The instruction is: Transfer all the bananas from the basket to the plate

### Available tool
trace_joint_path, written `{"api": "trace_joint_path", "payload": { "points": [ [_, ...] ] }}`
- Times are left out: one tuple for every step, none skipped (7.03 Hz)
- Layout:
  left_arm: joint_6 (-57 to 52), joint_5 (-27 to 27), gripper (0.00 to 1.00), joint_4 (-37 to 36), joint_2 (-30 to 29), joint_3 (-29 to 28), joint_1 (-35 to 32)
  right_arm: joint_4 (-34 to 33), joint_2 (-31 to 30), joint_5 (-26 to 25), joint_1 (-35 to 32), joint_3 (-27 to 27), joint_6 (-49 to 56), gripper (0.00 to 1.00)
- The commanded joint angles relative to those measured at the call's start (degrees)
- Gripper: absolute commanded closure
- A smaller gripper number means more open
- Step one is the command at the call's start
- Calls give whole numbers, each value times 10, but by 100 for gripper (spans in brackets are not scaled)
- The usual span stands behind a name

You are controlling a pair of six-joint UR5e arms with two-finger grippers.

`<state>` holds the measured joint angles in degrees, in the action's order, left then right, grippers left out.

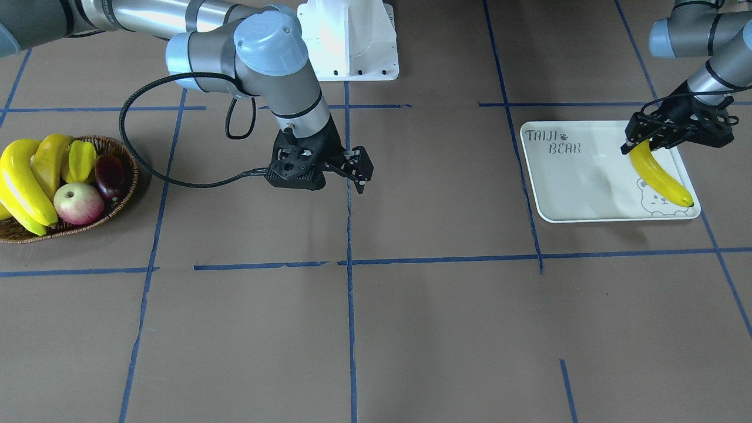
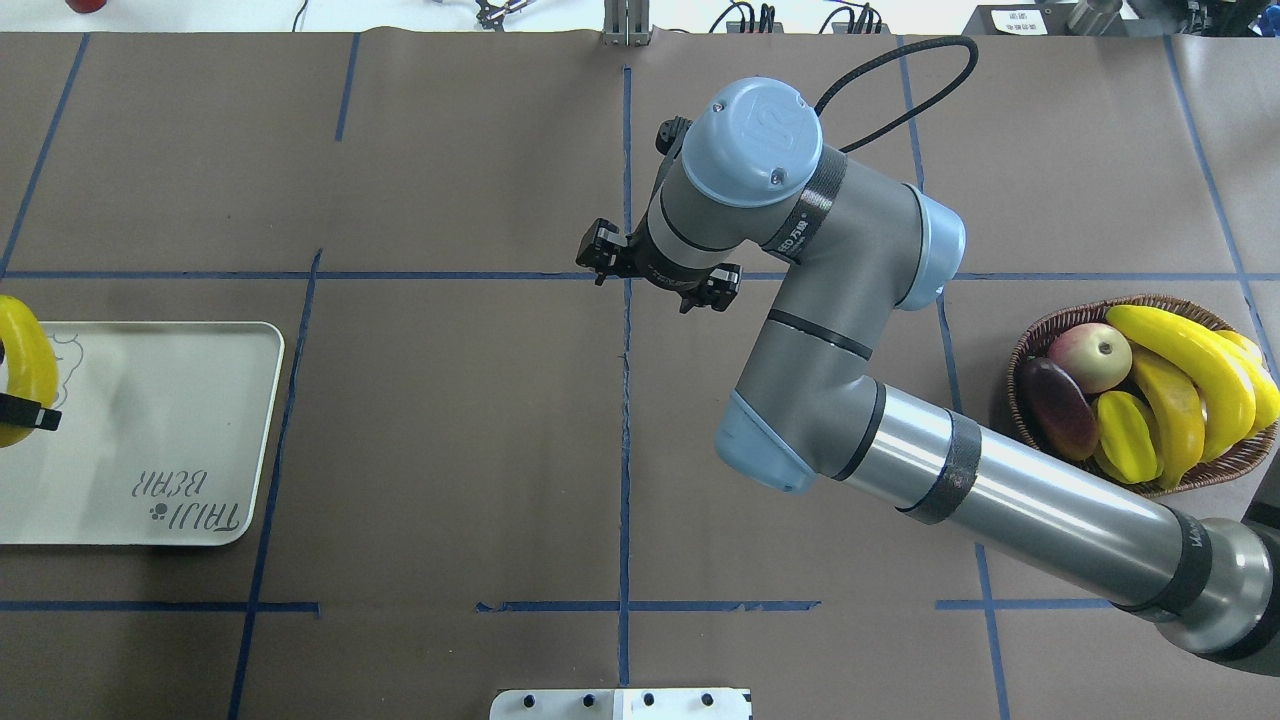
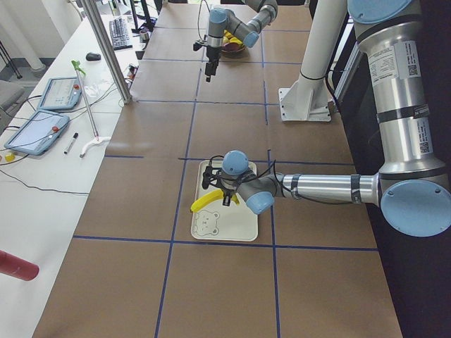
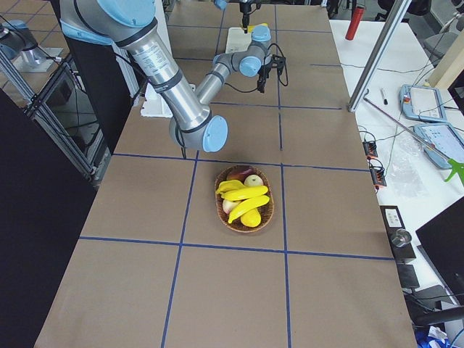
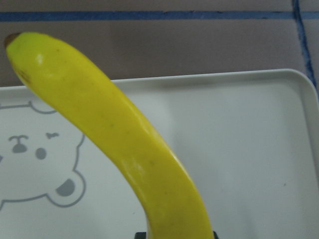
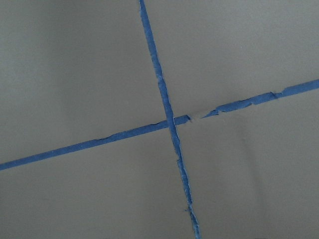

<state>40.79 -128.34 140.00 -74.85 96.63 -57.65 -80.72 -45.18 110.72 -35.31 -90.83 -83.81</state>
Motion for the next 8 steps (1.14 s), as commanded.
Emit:
{"api": "trace_joint_path", "payload": {
  "points": [
    [-79,10,84,0,16,-17,0,1,-4,-3,0,-1,0,0],
    [-104,10,83,0,17,-23,0,2,-10,-4,0,-4,0,0],
    [-104,7,79,1,16,-23,1,4,-11,-4,0,-4,0,0],
    [-104,5,72,1,16,-28,3,5,-11,-4,0,-4,0,0],
    [-106,5,61,4,12,-43,8,5,-12,-4,0,-4,0,0],
    [-106,5,60,4,11,-44,20,5,-12,-5,1,-4,0,0],
    [-110,5,59,4,11,-44,27,5,-12,-4,1,-4,0,0],
    [-151,5,53,4,11,-45,36,5,-12,-5,1,-3,0,0]
  ]
}}
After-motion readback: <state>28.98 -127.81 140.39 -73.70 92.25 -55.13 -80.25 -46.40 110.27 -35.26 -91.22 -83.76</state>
